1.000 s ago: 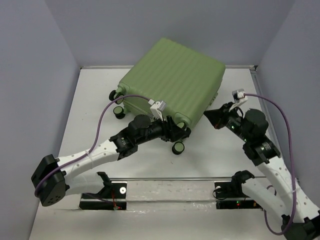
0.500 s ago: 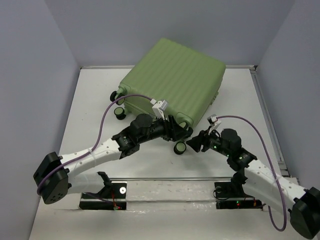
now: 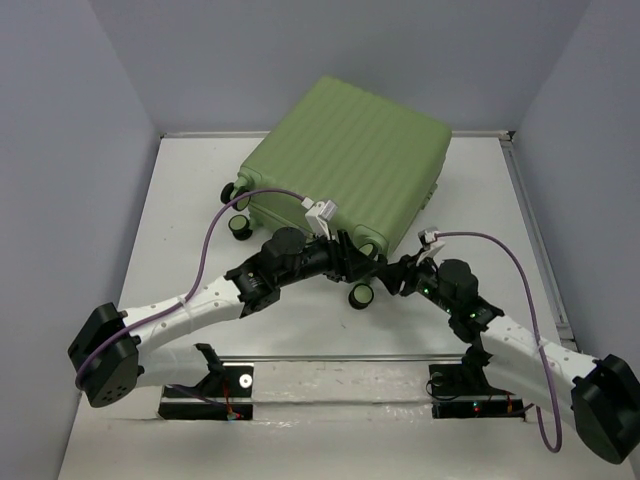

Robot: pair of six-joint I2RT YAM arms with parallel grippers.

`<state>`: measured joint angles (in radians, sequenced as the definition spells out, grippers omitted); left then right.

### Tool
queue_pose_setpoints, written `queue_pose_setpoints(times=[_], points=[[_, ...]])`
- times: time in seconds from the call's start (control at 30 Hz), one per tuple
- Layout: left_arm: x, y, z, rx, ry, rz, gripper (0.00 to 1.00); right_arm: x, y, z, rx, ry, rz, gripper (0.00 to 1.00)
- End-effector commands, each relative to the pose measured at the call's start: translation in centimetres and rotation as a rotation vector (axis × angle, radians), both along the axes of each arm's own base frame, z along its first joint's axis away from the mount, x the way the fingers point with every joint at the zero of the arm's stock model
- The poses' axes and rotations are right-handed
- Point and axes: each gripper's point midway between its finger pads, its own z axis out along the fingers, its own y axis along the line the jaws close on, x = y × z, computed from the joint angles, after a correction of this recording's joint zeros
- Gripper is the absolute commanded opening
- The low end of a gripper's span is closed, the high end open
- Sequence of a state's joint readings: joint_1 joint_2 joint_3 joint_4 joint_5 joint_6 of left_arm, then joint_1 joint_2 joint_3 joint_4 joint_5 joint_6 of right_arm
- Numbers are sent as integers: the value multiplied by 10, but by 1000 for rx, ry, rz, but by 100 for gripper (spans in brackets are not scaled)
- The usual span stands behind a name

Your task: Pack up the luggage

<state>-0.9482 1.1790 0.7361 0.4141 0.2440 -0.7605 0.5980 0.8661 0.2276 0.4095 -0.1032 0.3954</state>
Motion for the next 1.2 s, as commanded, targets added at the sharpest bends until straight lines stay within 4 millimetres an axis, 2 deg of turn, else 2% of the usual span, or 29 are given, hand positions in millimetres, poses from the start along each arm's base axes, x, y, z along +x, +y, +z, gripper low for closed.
queue_pose_setpoints(times=[0.0, 0.13, 0.2, 0.3, 0.37, 0.47, 0.53, 0.63, 0.67, 0.7, 0.73, 0.77, 0.8, 0.87, 0.9, 0.93, 0.97, 1.07, 1.1, 1.17], points=[[-5, -8, 72, -196, -117, -42, 6, 12, 2, 23, 29, -100, -29, 50], [-6, -8, 75, -200, -122, -41, 6, 13, 13, 25, 42, -103, 22, 48], [-6, -8, 75, -201, -121, -42, 6, 14, 13, 27, 59, -119, 20, 44], [-6, -9, 75, -199, -121, -50, 6, 13, 15, 37, 92, -152, 15, 33], [-6, -10, 75, -198, -120, -50, 6, 13, 12, 41, 108, -169, 2, 19], [-4, -12, 76, -199, -117, -50, 6, 7, 13, 49, 139, -197, 6, 7], [-5, -15, 81, -207, -122, -64, 6, 3, 12, 51, 159, -196, 2, 7], [1, -28, 103, -234, -139, -81, 6, -17, 19, 50, 205, -183, 24, 7], [2, -31, 107, -241, -143, -84, 6, -28, 28, 49, 213, -175, 48, 7], [3, -34, 113, -251, -145, -93, 6, -29, 28, 47, 209, -171, 13, 7], [6, -41, 110, -246, -135, -99, 6, -32, 33, 46, 203, -169, 13, 7], [7, -45, 122, -268, -146, -107, 6, -35, 37, 46, 192, -173, 6, 7], [5, -49, 126, -281, -140, -123, 6, -41, 44, 51, 191, -195, -16, 7], [7, -60, 131, -296, -136, -140, 6, -42, 55, 49, 160, -204, -51, 7], [5, -64, 133, -303, -132, -156, 6, -44, 59, 57, 174, -231, -93, 7], [5, -71, 135, -311, -118, -169, 6, -42, 69, 48, 133, -231, -102, 7], [4, -75, 137, -315, -115, -178, 6, -41, 75, 62, 184, -262, -125, 7], [-5, -89, 149, -337, -108, -224, 6, -38, 87, 67, 166, -326, -215, 7], [-9, -93, 150, -340, -103, -238, 6, -35, 99, 78, 183, -388, -240, 7], [-18, -103, 158, -358, -90, -277, 6, -39, 110, 88, 201, -438, -289, 7]])
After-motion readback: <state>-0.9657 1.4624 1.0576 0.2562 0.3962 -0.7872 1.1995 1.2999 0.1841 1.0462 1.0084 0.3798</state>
